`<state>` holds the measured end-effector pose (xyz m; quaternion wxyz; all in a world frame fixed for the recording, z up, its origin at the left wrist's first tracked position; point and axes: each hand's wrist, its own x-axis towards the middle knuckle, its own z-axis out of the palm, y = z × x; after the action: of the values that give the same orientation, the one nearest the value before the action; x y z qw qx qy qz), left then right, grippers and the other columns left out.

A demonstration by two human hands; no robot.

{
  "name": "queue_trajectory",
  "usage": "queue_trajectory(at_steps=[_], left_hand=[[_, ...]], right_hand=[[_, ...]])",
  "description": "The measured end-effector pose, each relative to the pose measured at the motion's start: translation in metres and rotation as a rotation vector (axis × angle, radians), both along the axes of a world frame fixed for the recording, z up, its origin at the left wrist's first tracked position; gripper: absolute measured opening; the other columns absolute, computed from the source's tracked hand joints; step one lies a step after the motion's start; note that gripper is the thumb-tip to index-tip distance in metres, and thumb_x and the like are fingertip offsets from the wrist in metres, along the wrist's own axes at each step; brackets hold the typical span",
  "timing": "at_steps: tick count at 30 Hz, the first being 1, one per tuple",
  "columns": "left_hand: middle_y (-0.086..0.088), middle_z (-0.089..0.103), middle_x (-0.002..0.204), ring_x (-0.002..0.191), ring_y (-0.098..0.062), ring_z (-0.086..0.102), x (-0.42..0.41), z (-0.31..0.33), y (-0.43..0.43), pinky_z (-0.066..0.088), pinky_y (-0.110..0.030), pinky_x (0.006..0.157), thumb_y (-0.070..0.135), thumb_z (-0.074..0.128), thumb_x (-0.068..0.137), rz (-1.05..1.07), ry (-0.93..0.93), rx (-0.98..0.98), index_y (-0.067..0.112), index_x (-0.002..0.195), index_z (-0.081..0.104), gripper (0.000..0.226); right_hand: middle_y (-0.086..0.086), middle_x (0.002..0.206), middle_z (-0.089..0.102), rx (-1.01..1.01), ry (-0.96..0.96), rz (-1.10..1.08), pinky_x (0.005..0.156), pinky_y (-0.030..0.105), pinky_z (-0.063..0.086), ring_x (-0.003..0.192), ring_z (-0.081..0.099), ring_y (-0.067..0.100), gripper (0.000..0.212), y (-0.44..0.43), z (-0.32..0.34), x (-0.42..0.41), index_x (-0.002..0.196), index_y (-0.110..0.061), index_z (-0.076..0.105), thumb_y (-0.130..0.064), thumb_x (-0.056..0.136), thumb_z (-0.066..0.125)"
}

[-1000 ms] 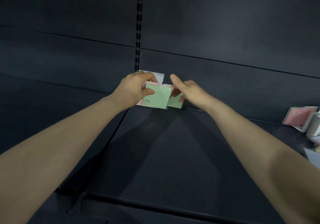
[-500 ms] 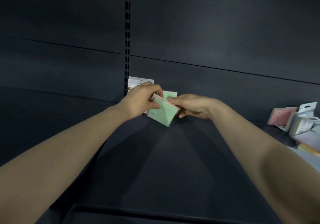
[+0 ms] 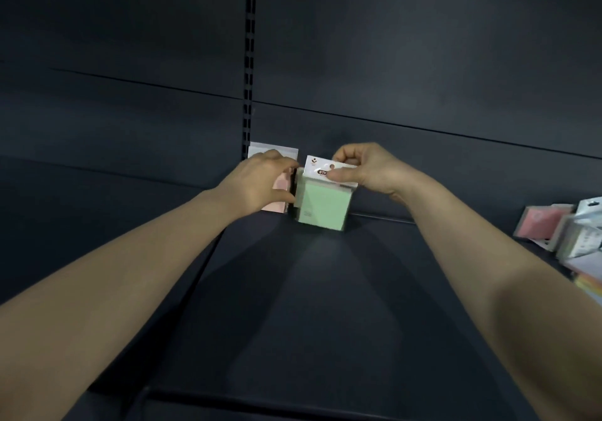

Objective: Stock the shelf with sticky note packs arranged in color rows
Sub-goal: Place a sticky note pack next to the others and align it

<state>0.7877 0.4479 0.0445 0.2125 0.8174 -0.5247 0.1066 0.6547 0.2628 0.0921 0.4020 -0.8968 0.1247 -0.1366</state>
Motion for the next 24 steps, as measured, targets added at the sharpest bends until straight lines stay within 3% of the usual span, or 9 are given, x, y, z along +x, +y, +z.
queue_trajectory(at_steps=[2, 5, 8, 10, 13, 18, 24], left_hand=[[0.000, 0.048, 0.133, 0.123, -0.022, 0.043, 0.009, -0.003, 0.006, 0.040, -0.033, 0.098, 0.034, 0.069, 0.085, 0.073, -0.130, 0.060, 0.023, 0.138, 0.048, 0.058], [0.001, 0.041, 0.140, 0.130, -0.022, 0.035, 0.014, -0.008, 0.010, 0.039, -0.036, 0.102, 0.031, 0.069, 0.086, 0.150, -0.258, 0.101, 0.024, 0.140, 0.045, 0.059], [-0.002, 0.041, 0.142, 0.131, -0.024, 0.035, 0.017, -0.012, 0.010, 0.034, -0.037, 0.107, 0.028, 0.071, 0.084, 0.172, -0.334, 0.110, 0.021, 0.140, 0.044, 0.062], [-0.002, 0.040, 0.143, 0.132, -0.024, 0.035, 0.020, -0.015, 0.010, 0.032, -0.037, 0.109, 0.029, 0.071, 0.083, 0.183, -0.353, 0.118, 0.021, 0.141, 0.043, 0.065], [-0.002, 0.040, 0.143, 0.132, -0.023, 0.035, 0.023, -0.016, 0.011, 0.032, -0.037, 0.110, 0.030, 0.072, 0.083, 0.185, -0.360, 0.107, 0.021, 0.141, 0.041, 0.066], [-0.002, 0.043, 0.140, 0.131, -0.023, 0.036, 0.026, -0.015, 0.016, 0.034, -0.038, 0.108, 0.030, 0.073, 0.082, 0.178, -0.356, 0.079, 0.020, 0.142, 0.041, 0.068], [-0.004, 0.045, 0.138, 0.130, -0.024, 0.038, 0.026, -0.015, 0.019, 0.035, -0.038, 0.108, 0.031, 0.073, 0.081, 0.165, -0.354, 0.061, 0.019, 0.142, 0.042, 0.070]], right_hand=[[-0.004, 0.078, 0.069, -0.056, -0.026, -0.029, 0.065, 0.014, 0.046, 0.067, 0.059, 0.005, 0.015, -0.002, 0.000, 0.004, 0.082, -0.018, 0.062, -0.012, 0.082, 0.076], [-0.004, 0.080, 0.072, -0.110, -0.052, -0.084, 0.076, 0.030, 0.050, 0.072, 0.061, 0.009, 0.019, -0.008, -0.006, 0.013, 0.075, -0.024, 0.061, -0.016, 0.079, 0.078], [-0.004, 0.080, 0.073, -0.081, -0.102, -0.129, 0.074, 0.030, 0.050, 0.071, 0.062, 0.010, 0.019, -0.009, -0.013, 0.023, 0.074, -0.024, 0.062, -0.018, 0.078, 0.079], [-0.004, 0.079, 0.071, -0.171, -0.142, -0.186, 0.069, 0.028, 0.048, 0.070, 0.060, 0.011, 0.017, -0.008, -0.020, 0.029, 0.074, -0.023, 0.061, -0.019, 0.079, 0.077], [-0.006, 0.083, 0.066, -0.422, -0.181, -0.227, 0.075, 0.031, 0.049, 0.083, 0.058, 0.015, 0.010, -0.005, -0.035, 0.034, 0.084, -0.025, 0.063, -0.021, 0.080, 0.071], [-0.015, 0.093, 0.055, -0.694, -0.115, -0.124, 0.091, 0.035, 0.041, 0.102, 0.047, 0.019, 0.043, 0.001, -0.043, 0.036, 0.117, -0.027, 0.059, -0.022, 0.077, 0.074], [-0.004, 0.091, 0.066, -0.840, -0.232, -0.134, 0.087, 0.037, 0.040, 0.098, 0.048, 0.022, 0.030, 0.000, -0.051, 0.051, 0.104, -0.020, 0.060, -0.015, 0.077, 0.072]])
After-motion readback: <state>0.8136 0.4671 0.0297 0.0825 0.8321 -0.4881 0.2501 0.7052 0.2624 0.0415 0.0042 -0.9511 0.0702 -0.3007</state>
